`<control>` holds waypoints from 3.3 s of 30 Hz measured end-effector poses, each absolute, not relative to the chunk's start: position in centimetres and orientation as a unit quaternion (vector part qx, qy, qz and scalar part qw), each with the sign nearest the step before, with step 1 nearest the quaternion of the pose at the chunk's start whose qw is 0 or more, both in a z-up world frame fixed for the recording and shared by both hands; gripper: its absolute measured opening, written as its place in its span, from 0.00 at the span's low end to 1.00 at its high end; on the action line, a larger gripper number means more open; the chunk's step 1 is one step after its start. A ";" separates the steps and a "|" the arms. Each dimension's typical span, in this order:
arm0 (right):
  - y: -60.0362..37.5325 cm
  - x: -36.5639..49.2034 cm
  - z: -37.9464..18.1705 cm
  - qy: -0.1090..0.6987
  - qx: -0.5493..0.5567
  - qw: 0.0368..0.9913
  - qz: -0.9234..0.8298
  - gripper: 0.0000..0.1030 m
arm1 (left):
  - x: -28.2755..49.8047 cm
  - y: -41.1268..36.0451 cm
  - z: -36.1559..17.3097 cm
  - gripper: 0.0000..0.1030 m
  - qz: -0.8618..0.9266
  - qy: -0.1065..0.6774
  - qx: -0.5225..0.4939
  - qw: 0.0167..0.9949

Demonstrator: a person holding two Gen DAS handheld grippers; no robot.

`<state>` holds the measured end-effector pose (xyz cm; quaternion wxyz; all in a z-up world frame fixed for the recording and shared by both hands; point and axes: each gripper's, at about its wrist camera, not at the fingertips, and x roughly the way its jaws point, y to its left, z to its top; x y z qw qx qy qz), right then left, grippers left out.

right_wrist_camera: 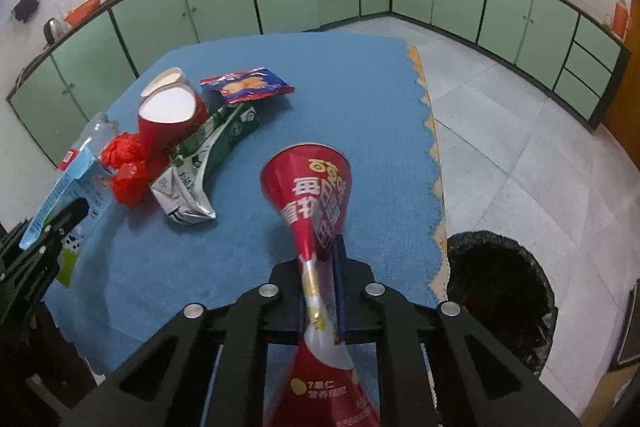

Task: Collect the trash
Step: 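Carry the red can and blue carton over the black bin with both tools, then open both tools to drop the can and carton into the bin, then move both tools back over the table toward the paper cups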

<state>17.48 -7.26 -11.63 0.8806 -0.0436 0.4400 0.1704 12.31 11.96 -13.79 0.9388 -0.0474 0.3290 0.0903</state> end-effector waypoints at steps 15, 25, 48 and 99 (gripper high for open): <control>-8.1 15.4 -7.6 0.400 -0.028 0.894 0.202 0.08 | 10.7 10.3 -9.7 0.17 0.067 0.278 -0.044 0.957; -11.4 14.5 -6.1 0.384 -0.013 0.907 0.174 0.07 | 12.6 6.3 -8.9 0.17 0.017 0.270 -0.026 0.962; -24.8 13.3 -4.1 0.348 0.052 0.935 0.046 0.06 | 17.2 -8.3 -8.7 0.17 -0.142 0.261 0.010 0.955; -32.4 12.5 -6.3 0.337 0.073 0.937 -0.052 0.68 | 19.6 -13.8 -9.7 0.51 -0.191 0.279 0.017 0.941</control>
